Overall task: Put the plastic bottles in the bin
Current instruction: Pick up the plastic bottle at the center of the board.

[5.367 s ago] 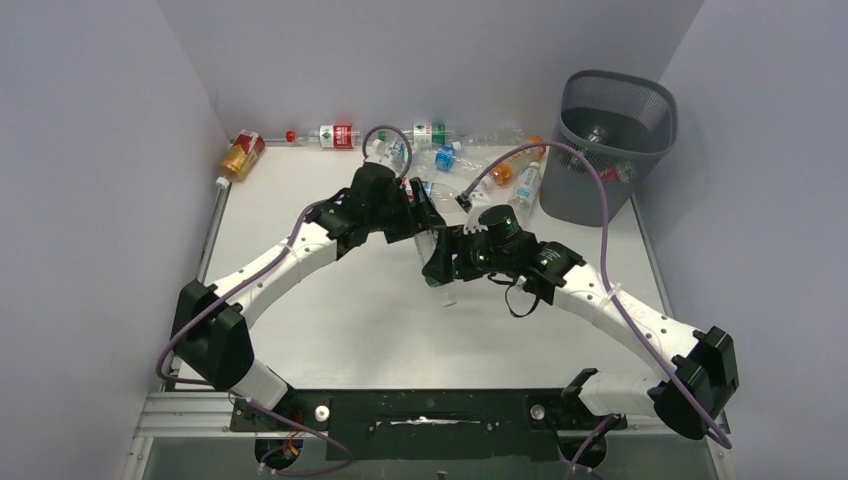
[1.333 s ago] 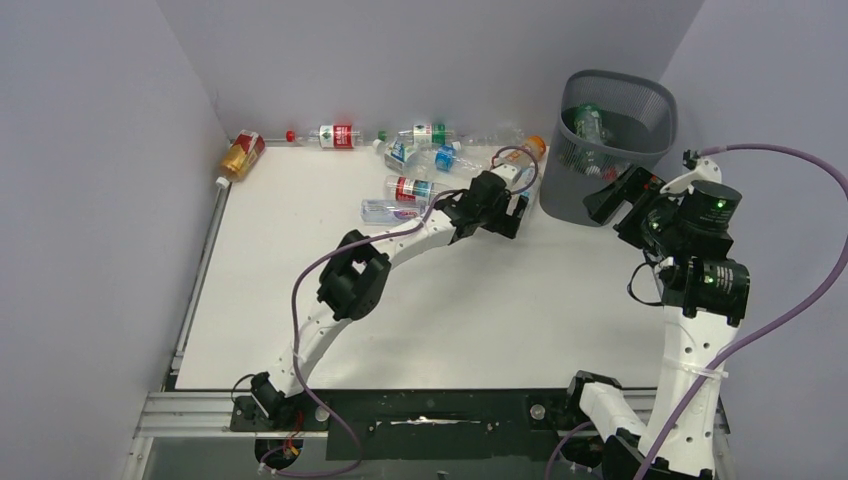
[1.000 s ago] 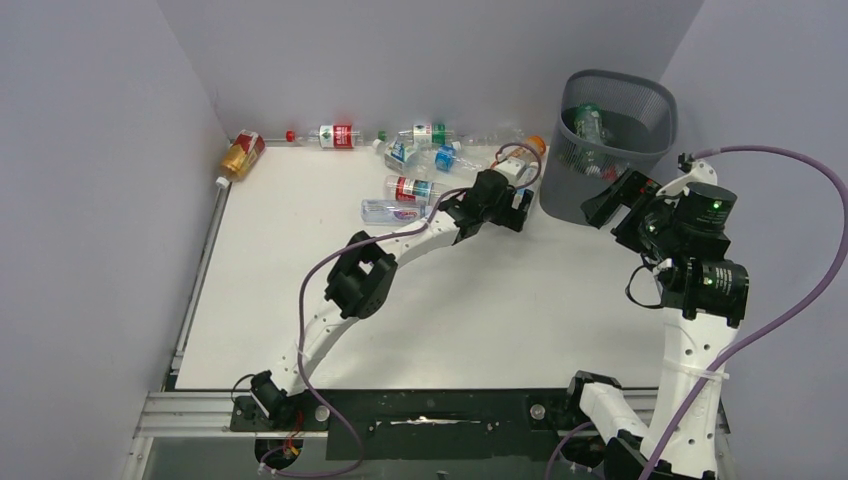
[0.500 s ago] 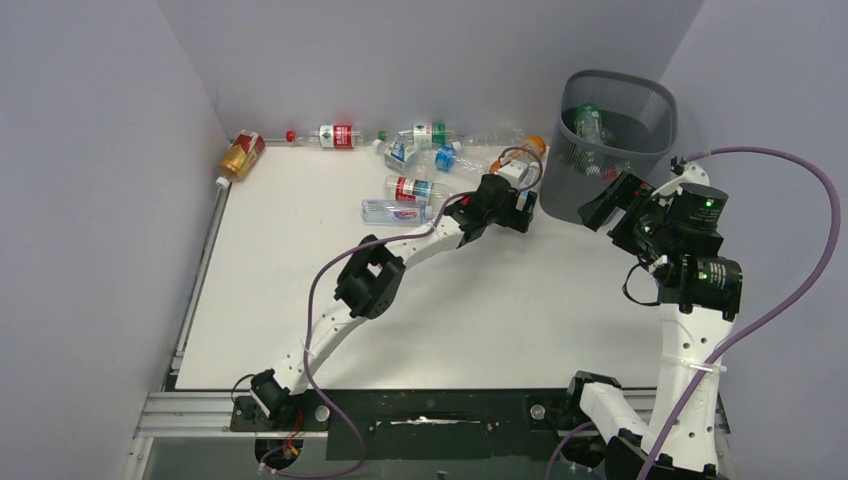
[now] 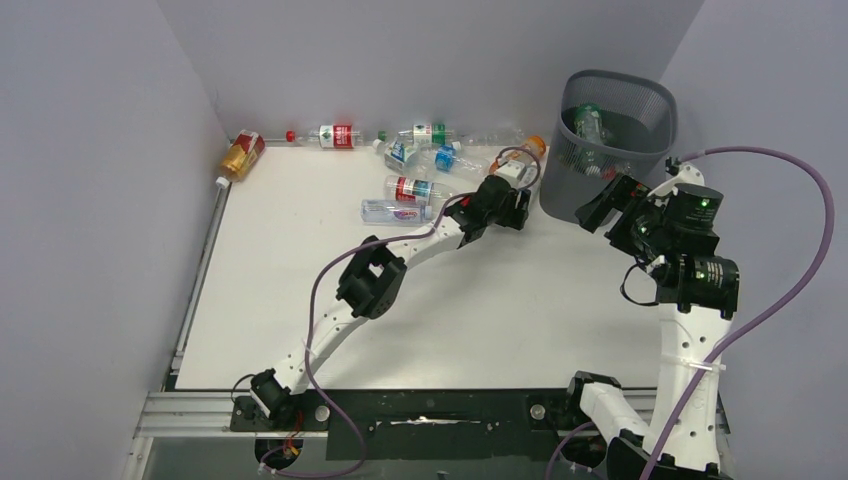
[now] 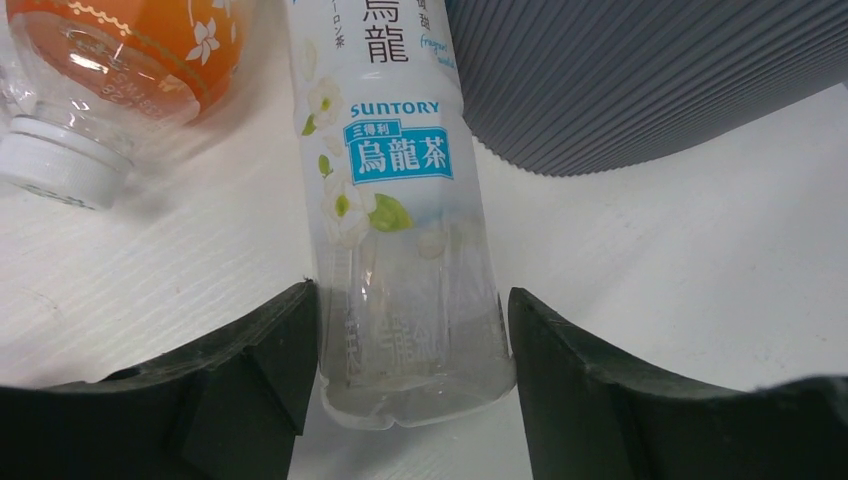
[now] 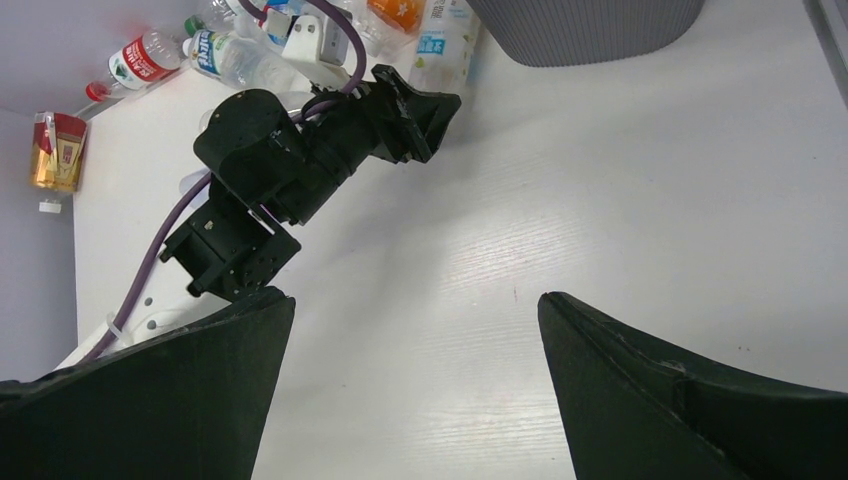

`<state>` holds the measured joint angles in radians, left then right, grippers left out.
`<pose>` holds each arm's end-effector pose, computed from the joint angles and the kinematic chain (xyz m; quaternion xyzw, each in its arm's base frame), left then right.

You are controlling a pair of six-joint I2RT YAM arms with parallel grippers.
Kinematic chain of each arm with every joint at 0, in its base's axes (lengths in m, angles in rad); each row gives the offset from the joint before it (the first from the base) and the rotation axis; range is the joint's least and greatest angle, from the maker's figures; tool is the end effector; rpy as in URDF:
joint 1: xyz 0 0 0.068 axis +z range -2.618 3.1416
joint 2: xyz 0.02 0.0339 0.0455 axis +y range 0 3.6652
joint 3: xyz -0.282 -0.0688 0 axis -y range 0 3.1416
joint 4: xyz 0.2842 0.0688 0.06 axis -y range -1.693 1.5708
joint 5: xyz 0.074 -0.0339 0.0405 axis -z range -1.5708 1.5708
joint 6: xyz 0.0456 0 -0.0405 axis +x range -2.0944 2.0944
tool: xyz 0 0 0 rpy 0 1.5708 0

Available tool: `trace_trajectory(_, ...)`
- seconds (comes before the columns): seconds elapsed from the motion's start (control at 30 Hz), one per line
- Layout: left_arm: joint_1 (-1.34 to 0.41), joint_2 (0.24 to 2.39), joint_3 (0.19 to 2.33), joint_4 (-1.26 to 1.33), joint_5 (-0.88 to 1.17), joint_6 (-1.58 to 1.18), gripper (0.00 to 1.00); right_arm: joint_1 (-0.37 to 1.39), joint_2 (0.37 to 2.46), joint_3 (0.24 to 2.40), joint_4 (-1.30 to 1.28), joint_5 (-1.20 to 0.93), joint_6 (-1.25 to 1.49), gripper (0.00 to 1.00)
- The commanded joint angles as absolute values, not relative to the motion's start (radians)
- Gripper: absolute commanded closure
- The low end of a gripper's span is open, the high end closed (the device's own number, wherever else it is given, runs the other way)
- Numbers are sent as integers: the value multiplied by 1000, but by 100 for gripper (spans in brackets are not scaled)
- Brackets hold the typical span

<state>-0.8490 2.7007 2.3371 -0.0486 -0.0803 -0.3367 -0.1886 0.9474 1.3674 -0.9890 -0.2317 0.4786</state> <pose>0.4464 -0.5016 0.1410 0.1906 0.8145 -0.2778 0.4724 0.1887 -0.0254 0.4493 0.2328 0.8414 0.1692 0.4573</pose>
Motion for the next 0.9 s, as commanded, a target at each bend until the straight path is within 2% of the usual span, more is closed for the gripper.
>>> trace_trajectory(0.0, -850, 2680, 2377, -18, -73, -341, 47, -183, 928, 1369, -959, -220, 467, 1)
trace_trajectory(0.17, -850, 2572, 2234, -24, -93, -345, 55, -183, 918, 1371, -960, -225, 472, 1)
trace_trajectory(0.4, -854, 2323, 1869, 15, -120, -377, 61, -181, 920, 1367, -959, -238, 469, 1)
trace_trajectory(0.63, -866, 2057, 1542, 60, -91, -426, 63, -179, 932, 1352, -940, -273, 474, 1)
trace_trajectory(0.87, -907, 1765, 1303, 34, -84, -455, 63, -171, 942, 1267, -863, -342, 495, 1)
